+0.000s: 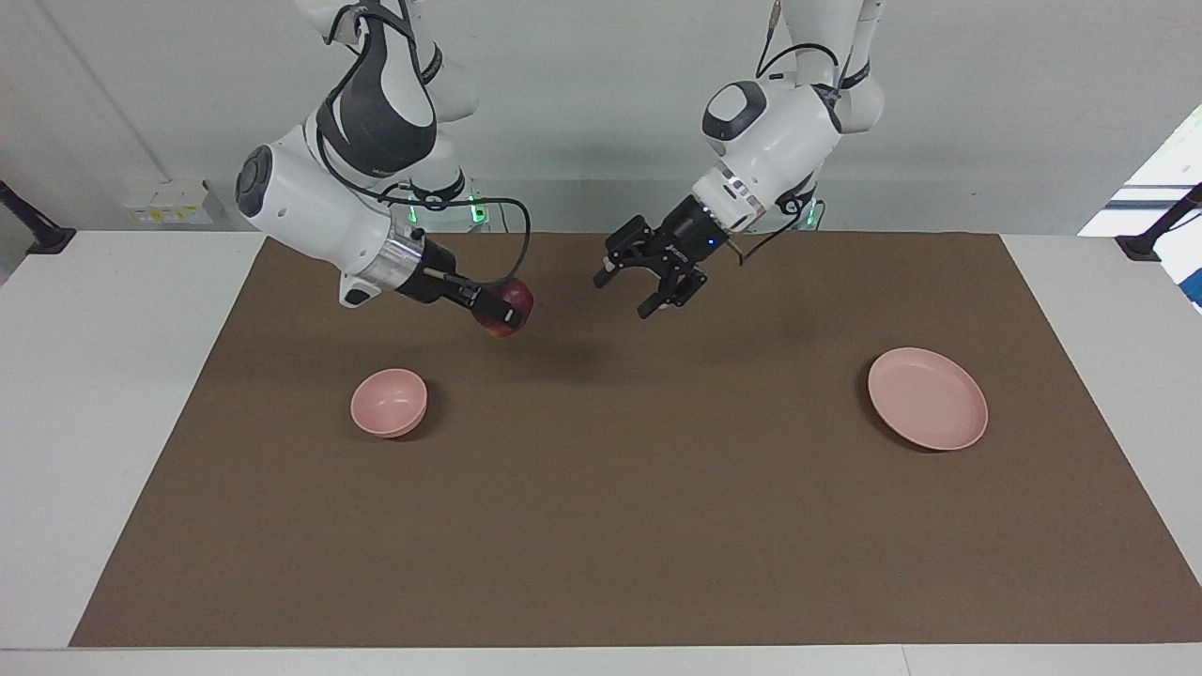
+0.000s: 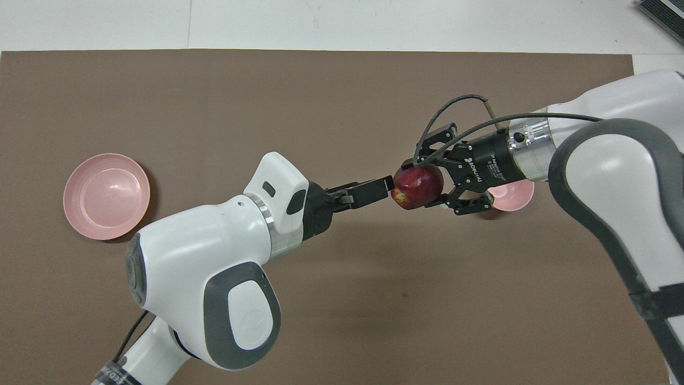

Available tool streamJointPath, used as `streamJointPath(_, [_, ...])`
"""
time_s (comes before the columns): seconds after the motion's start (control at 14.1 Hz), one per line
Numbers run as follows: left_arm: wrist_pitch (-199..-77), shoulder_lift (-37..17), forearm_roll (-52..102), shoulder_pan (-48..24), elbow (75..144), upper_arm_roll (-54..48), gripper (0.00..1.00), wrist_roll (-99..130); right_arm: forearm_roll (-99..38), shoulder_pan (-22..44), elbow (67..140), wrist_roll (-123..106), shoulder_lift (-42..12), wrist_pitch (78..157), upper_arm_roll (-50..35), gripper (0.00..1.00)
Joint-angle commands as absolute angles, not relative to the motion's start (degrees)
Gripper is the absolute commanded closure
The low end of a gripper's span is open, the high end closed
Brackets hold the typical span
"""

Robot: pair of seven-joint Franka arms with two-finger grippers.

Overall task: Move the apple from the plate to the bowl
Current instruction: 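Open the left gripper and withdraw it while the right gripper carries the apple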

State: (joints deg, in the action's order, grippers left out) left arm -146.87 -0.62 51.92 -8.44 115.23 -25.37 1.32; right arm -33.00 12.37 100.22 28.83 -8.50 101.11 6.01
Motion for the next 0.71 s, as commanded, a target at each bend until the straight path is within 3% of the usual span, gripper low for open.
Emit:
streamJointPath(0.0, [-139.2,-0.6,42.2,-2.3,114.8,-25.7,0.0,1.4,-25.3,11.2,99.3,18.6,-9.3,102.7,5.7,1.0])
streamJointPath(0.28, [-129.0,-0.9,19.1,5.8,111.5,-25.7,0.0,1.1,-14.6,10.3,99.8,6.1,-12.6,111.4,5.7,1.0])
streamJointPath(0.64, [-107.4,-1.1,1.8,12.2,95.7,-25.6,0.0,0.6,-9.8,6.5,99.9,-4.4,-16.3,114.7,5.7,1.0])
